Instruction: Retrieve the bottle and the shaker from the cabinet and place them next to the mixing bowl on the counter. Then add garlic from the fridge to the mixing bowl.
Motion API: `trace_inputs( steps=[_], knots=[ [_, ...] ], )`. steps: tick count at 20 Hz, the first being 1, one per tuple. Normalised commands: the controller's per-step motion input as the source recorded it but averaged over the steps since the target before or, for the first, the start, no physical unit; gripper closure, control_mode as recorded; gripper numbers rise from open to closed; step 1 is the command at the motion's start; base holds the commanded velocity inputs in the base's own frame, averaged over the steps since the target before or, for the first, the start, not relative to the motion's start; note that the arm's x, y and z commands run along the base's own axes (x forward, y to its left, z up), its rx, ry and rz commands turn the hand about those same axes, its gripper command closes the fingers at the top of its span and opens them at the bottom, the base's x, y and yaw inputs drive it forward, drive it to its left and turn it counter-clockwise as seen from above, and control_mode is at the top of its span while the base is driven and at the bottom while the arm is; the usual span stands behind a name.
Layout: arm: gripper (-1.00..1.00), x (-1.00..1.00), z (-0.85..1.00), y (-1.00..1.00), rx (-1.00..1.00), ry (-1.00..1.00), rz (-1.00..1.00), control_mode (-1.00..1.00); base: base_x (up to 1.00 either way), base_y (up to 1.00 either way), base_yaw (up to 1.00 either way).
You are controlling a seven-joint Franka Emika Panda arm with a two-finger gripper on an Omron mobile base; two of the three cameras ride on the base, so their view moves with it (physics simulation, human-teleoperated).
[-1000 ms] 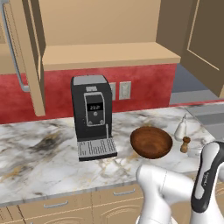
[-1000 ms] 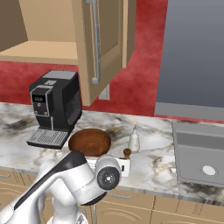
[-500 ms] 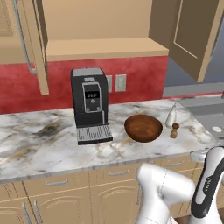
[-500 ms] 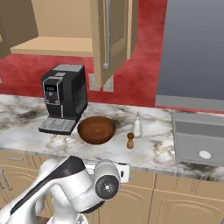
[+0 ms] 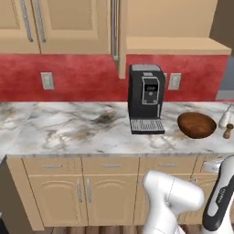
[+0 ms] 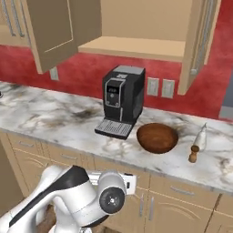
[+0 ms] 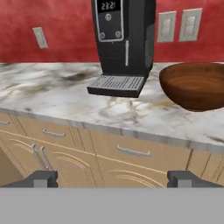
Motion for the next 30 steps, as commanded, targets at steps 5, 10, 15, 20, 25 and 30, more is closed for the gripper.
trace_inputs(
  steps=[5,10,15,20,25,30],
  knots=[
    [-1.00,0.00,0.00,0.00,0.00,0.00,0.00,1.00,-0.20,0.50,0.51],
    [-1.00,0.00,0.00,0.00,0.00,0.00,0.00,1.00,-0.47,0.19,0.43],
    [-1.00,0.00,0.00,0.00,0.00,0.00,0.00,1.00,-0.66,0.00,0.43],
    [-1.00,0.00,0.00,0.00,0.00,0.00,0.00,1.00,-0.66,0.07,0.42],
    [-1.00,0.00,0.00,0.00,0.00,0.00,0.00,1.00,-0.59,0.25,0.42],
    [-1.00,0.00,0.00,0.00,0.00,0.00,0.00,1.00,-0.39,0.50,0.40]
  ],
)
